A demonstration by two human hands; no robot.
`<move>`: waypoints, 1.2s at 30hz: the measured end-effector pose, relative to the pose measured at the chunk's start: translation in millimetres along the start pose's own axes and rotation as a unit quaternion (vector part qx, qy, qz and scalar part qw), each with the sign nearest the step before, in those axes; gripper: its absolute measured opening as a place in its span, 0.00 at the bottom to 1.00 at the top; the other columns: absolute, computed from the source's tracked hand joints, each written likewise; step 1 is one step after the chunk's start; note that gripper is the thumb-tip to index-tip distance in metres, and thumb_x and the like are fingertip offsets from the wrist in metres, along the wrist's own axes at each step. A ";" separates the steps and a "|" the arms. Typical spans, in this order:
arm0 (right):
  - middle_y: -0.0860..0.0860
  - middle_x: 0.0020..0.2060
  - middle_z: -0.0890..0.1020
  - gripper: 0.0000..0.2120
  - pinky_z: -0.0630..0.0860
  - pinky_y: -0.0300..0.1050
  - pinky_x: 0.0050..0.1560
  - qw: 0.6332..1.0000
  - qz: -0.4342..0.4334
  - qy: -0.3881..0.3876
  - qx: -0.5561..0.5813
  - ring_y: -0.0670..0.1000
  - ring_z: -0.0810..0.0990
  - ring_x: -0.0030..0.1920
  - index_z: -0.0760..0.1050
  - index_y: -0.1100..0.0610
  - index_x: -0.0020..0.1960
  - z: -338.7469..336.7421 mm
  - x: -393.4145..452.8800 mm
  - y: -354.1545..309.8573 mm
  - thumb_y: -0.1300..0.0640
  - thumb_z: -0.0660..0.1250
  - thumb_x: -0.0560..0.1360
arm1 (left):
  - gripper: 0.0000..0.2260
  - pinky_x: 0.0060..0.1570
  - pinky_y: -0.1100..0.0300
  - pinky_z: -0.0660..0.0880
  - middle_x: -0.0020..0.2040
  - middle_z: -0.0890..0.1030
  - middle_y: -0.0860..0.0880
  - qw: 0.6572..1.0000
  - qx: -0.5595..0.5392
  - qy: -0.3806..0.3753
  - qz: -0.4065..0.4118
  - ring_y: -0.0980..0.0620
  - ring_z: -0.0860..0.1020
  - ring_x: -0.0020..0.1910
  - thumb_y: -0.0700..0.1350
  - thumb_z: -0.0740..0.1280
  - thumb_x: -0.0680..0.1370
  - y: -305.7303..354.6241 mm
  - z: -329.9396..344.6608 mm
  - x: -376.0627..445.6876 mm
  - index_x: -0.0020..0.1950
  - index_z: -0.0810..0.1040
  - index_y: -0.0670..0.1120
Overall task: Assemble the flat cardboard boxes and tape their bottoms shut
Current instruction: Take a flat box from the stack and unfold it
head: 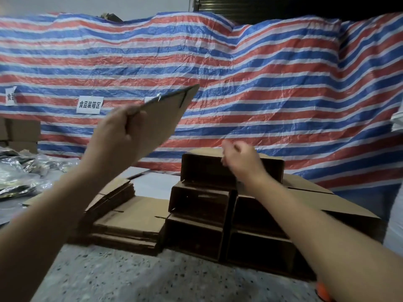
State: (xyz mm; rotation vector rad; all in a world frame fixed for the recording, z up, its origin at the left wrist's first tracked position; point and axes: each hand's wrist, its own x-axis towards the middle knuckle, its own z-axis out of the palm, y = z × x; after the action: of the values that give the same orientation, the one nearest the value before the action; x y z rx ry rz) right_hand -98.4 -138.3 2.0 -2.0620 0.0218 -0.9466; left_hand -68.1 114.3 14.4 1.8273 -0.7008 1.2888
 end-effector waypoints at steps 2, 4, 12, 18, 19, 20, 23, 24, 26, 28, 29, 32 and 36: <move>0.50 0.50 0.81 0.22 0.75 0.47 0.49 0.998 -0.006 0.009 0.058 0.50 0.79 0.50 0.76 0.55 0.58 -21.8 13.5 -16.6 0.38 0.60 0.81 | 0.11 0.34 0.59 0.67 0.40 0.75 0.51 0.998 -0.056 -0.014 -0.022 0.56 0.71 0.37 0.50 0.56 0.84 21.0 -14.0 12.0 0.58 0.76 0.49; 0.47 0.60 0.77 0.27 0.73 0.45 0.51 0.994 -0.007 0.026 0.105 0.48 0.76 0.58 0.70 0.52 0.69 -47.0 23.7 -29.6 0.35 0.59 0.80 | 0.10 0.37 0.54 0.70 0.38 0.74 0.52 0.990 -0.123 -0.051 -0.045 0.54 0.72 0.37 0.53 0.56 0.84 37.3 -21.7 15.6 0.52 0.75 0.52; 0.47 0.51 0.85 0.30 0.76 0.45 0.45 0.980 0.038 0.101 0.168 0.48 0.82 0.51 0.77 0.50 0.58 -113.1 -5.6 -15.9 0.27 0.61 0.71 | 0.15 0.52 0.54 0.75 0.41 0.83 0.61 0.904 -0.350 -0.177 -0.171 0.61 0.80 0.46 0.62 0.61 0.75 70.4 8.6 2.0 0.52 0.78 0.54; 0.50 0.45 0.86 0.24 0.81 0.51 0.48 0.961 0.140 0.179 0.157 0.52 0.84 0.46 0.79 0.51 0.50 -117.3 -49.8 33.9 0.31 0.67 0.73 | 0.18 0.53 0.49 0.78 0.48 0.85 0.51 0.833 -0.417 -0.221 -0.288 0.50 0.83 0.52 0.58 0.72 0.71 64.8 58.7 -32.5 0.57 0.79 0.52; 0.51 0.45 0.86 0.24 0.81 0.55 0.53 0.958 0.160 0.174 0.162 0.53 0.85 0.47 0.80 0.52 0.51 -116.4 -60.0 46.6 0.31 0.67 0.73 | 0.19 0.52 0.49 0.79 0.47 0.86 0.52 0.829 -0.414 -0.230 -0.298 0.50 0.84 0.50 0.58 0.74 0.68 63.0 65.3 -45.5 0.56 0.79 0.52; 0.51 0.45 0.87 0.25 0.81 0.57 0.56 0.954 0.183 0.165 0.173 0.54 0.85 0.48 0.80 0.53 0.53 -115.5 -71.2 59.2 0.32 0.68 0.74 | 0.20 0.50 0.49 0.79 0.46 0.86 0.51 0.825 -0.408 -0.237 -0.311 0.50 0.84 0.48 0.58 0.74 0.66 61.3 71.0 -59.4 0.55 0.79 0.52; 0.55 0.46 0.87 0.24 0.80 0.58 0.54 0.935 0.270 0.132 0.190 0.57 0.86 0.49 0.80 0.57 0.56 -109.1 -107.6 97.9 0.36 0.67 0.76 | 0.17 0.42 0.49 0.81 0.45 0.86 0.47 0.802 -0.404 -0.260 -0.355 0.48 0.85 0.44 0.55 0.74 0.68 55.6 88.7 -104.5 0.54 0.80 0.50; 0.56 0.45 0.87 0.24 0.80 0.56 0.51 0.928 0.291 0.130 0.195 0.57 0.86 0.47 0.80 0.58 0.56 -105.6 -119.1 108.6 0.37 0.66 0.77 | 0.15 0.41 0.49 0.82 0.44 0.86 0.47 0.796 -0.400 -0.271 -0.365 0.47 0.85 0.43 0.54 0.74 0.70 54.7 93.2 -119.4 0.53 0.80 0.51; 0.58 0.47 0.87 0.24 0.80 0.59 0.55 0.920 0.307 0.134 0.202 0.59 0.86 0.48 0.80 0.60 0.57 -98.8 -136.0 124.0 0.38 0.66 0.78 | 0.12 0.43 0.49 0.82 0.45 0.85 0.47 0.794 -0.386 -0.286 -0.373 0.48 0.85 0.45 0.54 0.72 0.73 53.4 100.5 -143.4 0.53 0.80 0.52; 0.57 0.46 0.87 0.25 0.78 0.63 0.61 0.921 0.307 0.147 0.191 0.59 0.85 0.50 0.79 0.59 0.57 -95.5 -142.8 128.7 0.37 0.66 0.77 | 0.13 0.45 0.48 0.82 0.47 0.85 0.47 0.794 -0.385 -0.279 -0.379 0.48 0.84 0.47 0.55 0.72 0.72 50.5 104.0 -154.0 0.54 0.79 0.52; 0.56 0.46 0.87 0.26 0.77 0.63 0.61 0.921 0.303 0.151 0.192 0.58 0.85 0.50 0.79 0.58 0.57 -94.8 -143.2 128.2 0.36 0.66 0.77 | 0.13 0.45 0.48 0.82 0.47 0.85 0.48 0.795 -0.385 -0.281 -0.376 0.48 0.84 0.46 0.55 0.72 0.72 47.9 104.4 -153.5 0.54 0.79 0.53; 0.58 0.60 0.83 0.36 0.74 0.64 0.65 0.916 0.306 0.159 0.204 0.61 0.80 0.61 0.73 0.58 0.69 -90.5 -140.9 124.3 0.31 0.65 0.74 | 0.11 0.41 0.52 0.81 0.44 0.85 0.47 0.797 -0.366 -0.330 -0.349 0.48 0.85 0.44 0.56 0.74 0.69 40.3 100.0 -141.3 0.48 0.82 0.53; 0.56 0.53 0.84 0.24 0.75 0.48 0.40 0.915 0.288 0.196 0.202 0.55 0.82 0.50 0.75 0.54 0.57 -88.7 -139.0 124.3 0.35 0.68 0.75 | 0.24 0.47 0.52 0.77 0.47 0.83 0.41 0.775 -0.374 -0.388 -0.330 0.44 0.82 0.46 0.62 0.74 0.70 37.0 94.0 -124.0 0.51 0.82 0.43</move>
State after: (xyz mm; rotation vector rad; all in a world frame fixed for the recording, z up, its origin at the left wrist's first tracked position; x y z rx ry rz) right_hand -215.6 -233.0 -139.2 -1.3391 0.5677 -0.8768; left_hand -90.5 15.6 -109.5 1.6007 -0.7258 -0.2695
